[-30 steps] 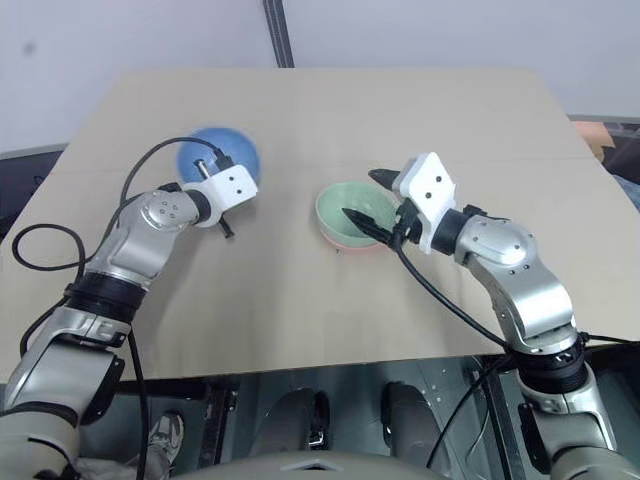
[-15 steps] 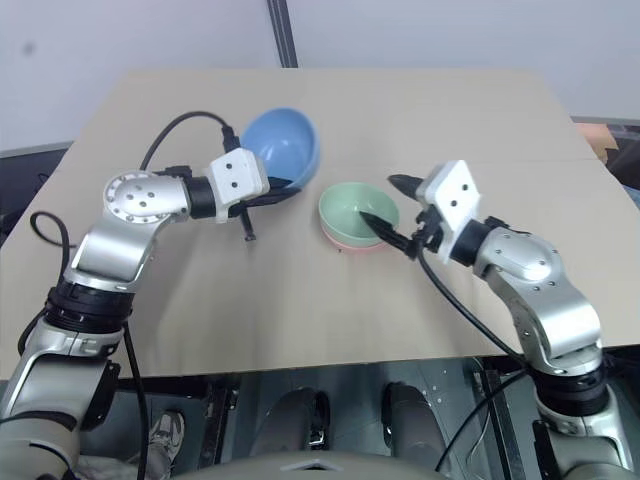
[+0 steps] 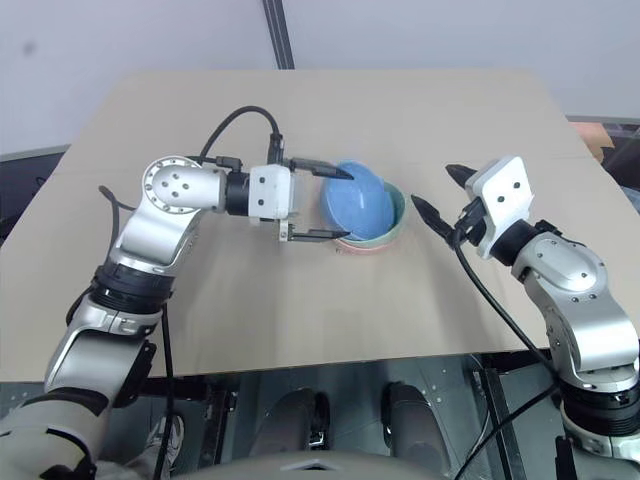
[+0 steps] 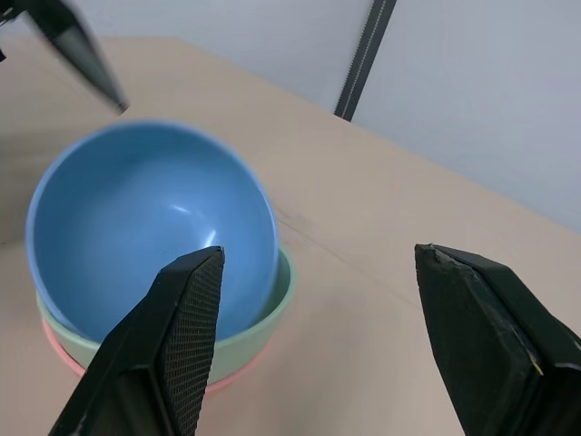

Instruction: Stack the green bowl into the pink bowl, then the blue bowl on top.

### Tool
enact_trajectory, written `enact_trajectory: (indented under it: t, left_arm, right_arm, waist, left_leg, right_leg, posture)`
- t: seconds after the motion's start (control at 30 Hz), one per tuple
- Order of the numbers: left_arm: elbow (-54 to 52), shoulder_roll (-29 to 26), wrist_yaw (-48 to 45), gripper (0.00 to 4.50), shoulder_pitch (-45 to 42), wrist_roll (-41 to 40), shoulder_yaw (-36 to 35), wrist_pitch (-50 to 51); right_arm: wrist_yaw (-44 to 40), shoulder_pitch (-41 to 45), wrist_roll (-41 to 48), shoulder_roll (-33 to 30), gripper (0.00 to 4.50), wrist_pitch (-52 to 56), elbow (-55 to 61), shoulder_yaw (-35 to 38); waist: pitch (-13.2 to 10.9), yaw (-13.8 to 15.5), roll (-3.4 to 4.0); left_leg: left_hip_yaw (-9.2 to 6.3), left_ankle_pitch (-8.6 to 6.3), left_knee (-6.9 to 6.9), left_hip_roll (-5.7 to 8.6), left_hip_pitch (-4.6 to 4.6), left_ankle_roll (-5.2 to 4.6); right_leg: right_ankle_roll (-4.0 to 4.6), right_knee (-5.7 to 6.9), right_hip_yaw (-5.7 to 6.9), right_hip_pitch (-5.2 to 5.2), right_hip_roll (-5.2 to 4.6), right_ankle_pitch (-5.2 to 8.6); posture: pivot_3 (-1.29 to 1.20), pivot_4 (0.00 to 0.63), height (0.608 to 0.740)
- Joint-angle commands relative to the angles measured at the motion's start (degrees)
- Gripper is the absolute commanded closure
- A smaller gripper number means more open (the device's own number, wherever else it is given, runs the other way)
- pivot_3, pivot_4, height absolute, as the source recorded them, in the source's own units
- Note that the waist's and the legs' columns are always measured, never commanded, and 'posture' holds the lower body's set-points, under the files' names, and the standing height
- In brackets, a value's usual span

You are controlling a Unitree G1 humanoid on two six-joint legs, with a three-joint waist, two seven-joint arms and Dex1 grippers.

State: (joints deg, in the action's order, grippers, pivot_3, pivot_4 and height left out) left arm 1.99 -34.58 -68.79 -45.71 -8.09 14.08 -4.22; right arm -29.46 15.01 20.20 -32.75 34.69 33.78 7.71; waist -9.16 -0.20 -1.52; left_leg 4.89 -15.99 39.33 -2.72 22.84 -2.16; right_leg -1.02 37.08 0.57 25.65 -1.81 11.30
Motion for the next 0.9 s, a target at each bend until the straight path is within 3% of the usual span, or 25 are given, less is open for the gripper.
enact_trajectory:
  t: [0.03, 0.3, 0.4, 0.5, 0.53, 0.6, 0.67, 0.83, 0.9]
  left_arm:
    - [-1.8, -1.7, 2.7, 0.02, -0.5, -0.4, -3.9, 2.9]
    - [-12.4, -4.8, 9.1, 0.02, 8.1, -11.1, -14.9, 22.3]
    - [-16.8, -2.2, 17.3, 0.02, 16.4, -13.8, -23.0, 24.5]
    - [-18.6, -2.5, 18.0, 0.02, 24.2, -18.3, -26.3, 30.2]
    - [-19.7, -2.7, 17.9, 0.00, 26.7, -20.9, -27.7, 32.7]
    - [-21.7, -3.0, 18.4, 0.00, 31.5, -21.9, -29.4, 33.0]
    - [-23.4, -3.2, 20.5, 0.00, 35.9, -19.3, -30.3, 31.1]
    - [-27.3, -4.7, 19.6, 0.00, 45.2, -23.9, -35.5, 33.1]
    - [-28.4, -6.1, 20.2, 0.00, 49.5, -22.1, -37.8, 32.1]
  right_arm:
    - [0.8, -0.2, -0.2, 0.0, 0.92, -1.6, 2.2, 0.7]
    - [-0.5, 0.0, 0.3, 0.8, 0.92, -3.5, -0.6, -1.0]
    - [-1.5, -0.8, 0.7, 0.9, 0.92, -4.1, -2.0, -1.5]
    - [-4.9, -2.5, 2.0, -0.5, 0.92, -4.5, -3.3, -1.6]
    - [-6.5, -3.4, 3.5, -0.7, 0.46, -4.3, -3.6, -1.1]
    - [-9.3, -5.2, 5.2, -1.9, 0.02, -4.6, -4.2, 0.2]
    - [-12.4, -7.7, 5.8, -4.0, 0.02, -5.8, -5.1, 1.5]
    - [-18.2, -13.7, 7.3, -8.7, 0.02, -8.5, -6.3, 6.2]
    - [-20.8, -17.3, 8.5, -11.2, 0.02, -8.2, -6.8, 10.5]
  waist:
    - [0.0, -0.1, 0.00]
    - [0.0, -0.7, 0.00]
    - [0.0, -0.6, 0.00]
    - [0.0, -0.5, 0.00]
    - [0.0, -0.5, 0.00]
    - [0.0, -0.3, -0.01]
    - [0.0, -0.2, -0.01]
    - [0.0, -0.2, -0.01]
    - [0.0, -0.2, -0.01]
  left_leg:
    - [0.00, 0.00, 0.00, 0.00, 0.00, 0.00]
    - [-0.28, 0.00, -0.01, -0.03, -0.05, 0.00]
    - [-0.31, 0.00, -0.01, -0.06, -0.07, 0.00]
    - [-0.33, 0.00, 0.00, -0.05, -0.07, 0.00]
    - [-0.35, 0.00, -0.01, -0.06, -0.05, 0.01]
    - [-0.38, 0.00, 0.00, -0.05, -0.05, 0.00]
    - [-0.39, 0.00, 0.00, -0.03, -0.05, 0.00]
    - [-0.39, -0.01, -0.01, -0.02, -0.08, -0.01]
    - [-0.39, -0.01, -0.01, -0.05, -0.13, 0.00]
  right_leg:
    - [0.00, -0.01, -0.01, 0.00, 0.00, 0.00]
    - [-0.03, 0.00, -0.07, 0.00, -0.01, 0.01]
    - [-0.07, 0.02, -0.04, -0.01, -0.03, 0.04]
    - [-0.02, 0.04, -0.01, -0.03, -0.05, 0.01]
    - [-0.02, 0.01, 0.01, -0.03, -0.05, 0.01]
    - [-0.02, 0.02, 0.05, -0.04, -0.07, 0.01]
    - [-0.03, 0.01, 0.06, -0.06, -0.11, 0.02]
    - [-0.03, 0.00, 0.06, -0.08, -0.12, 0.07]
    - [0.08, 0.02, 0.06, -0.09, -0.11, 0.23]
  posture:
    - [0.00, 0.150, 0.740]
    - [0.00, 0.150, 0.740]
    - [0.00, 0.150, 0.740]
    - [0.00, 0.150, 0.740]
    - [0.00, 0.150, 0.740]
    - [0.00, 0.150, 0.740]
    - [0.00, 0.150, 0.740]
    - [0.00, 0.150, 0.740]
    - [0.00, 0.150, 0.740]
